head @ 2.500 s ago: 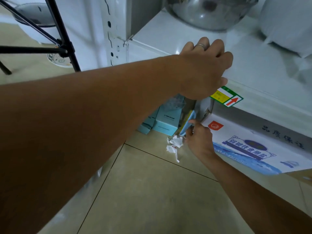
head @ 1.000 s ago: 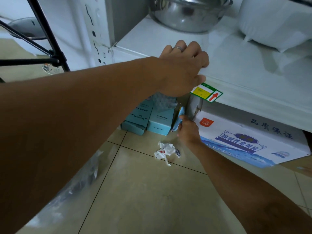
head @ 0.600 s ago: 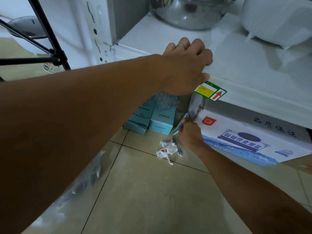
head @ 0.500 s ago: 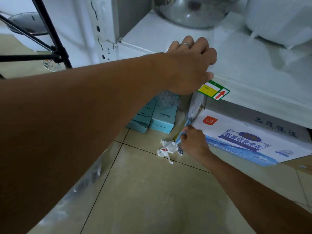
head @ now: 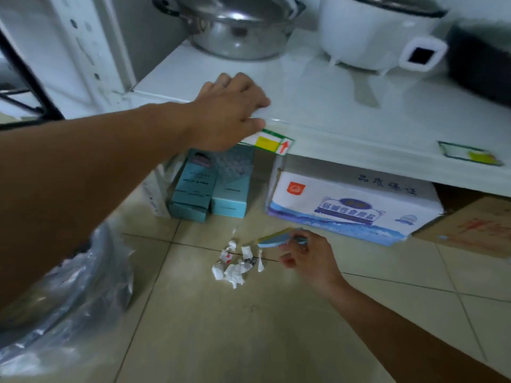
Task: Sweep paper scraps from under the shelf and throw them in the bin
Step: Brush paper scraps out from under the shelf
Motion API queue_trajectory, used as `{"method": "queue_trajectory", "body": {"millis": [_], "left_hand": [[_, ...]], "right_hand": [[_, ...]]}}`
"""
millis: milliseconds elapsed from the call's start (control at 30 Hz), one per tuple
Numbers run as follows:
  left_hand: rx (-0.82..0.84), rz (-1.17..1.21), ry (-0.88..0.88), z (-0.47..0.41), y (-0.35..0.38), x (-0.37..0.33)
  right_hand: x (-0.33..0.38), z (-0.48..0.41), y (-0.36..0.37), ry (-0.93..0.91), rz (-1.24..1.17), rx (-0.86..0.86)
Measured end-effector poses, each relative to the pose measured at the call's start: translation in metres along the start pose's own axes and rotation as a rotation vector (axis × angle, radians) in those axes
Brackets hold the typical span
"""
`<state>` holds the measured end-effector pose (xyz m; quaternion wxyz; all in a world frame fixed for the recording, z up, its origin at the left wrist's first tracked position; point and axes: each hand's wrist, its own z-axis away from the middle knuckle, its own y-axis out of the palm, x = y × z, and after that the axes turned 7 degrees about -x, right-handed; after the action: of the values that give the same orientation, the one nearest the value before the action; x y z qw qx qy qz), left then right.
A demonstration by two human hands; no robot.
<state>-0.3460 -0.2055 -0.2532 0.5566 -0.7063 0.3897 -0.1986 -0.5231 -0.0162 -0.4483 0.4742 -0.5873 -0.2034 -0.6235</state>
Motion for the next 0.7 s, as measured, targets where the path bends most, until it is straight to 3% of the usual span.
{"method": "queue_trajectory", "body": {"millis": [167,433,533,700], "left_hand": [[-0.162,-0.09,0.138,0.006,0.019,-0.039],[-0.174,-0.108,0.428,-0.07,0.071,-0.215],[-0.149,-0.11,0.499,-0.098,0.087,-0.275],[-0.113,-0.126,0.576,-0.148,0.102,-0.336]], "right_hand": [[-0.017,0.039,-0.104,0.053,-0.114,-0.109],[-0.069,0.04,-0.27,-0.02,0.125,-0.477],[-0.095,0.022,-0.319,-0.011,0.075,-0.621],[-0.114,-0.031,-0.365,-0.053,0.155,-0.644]]}}
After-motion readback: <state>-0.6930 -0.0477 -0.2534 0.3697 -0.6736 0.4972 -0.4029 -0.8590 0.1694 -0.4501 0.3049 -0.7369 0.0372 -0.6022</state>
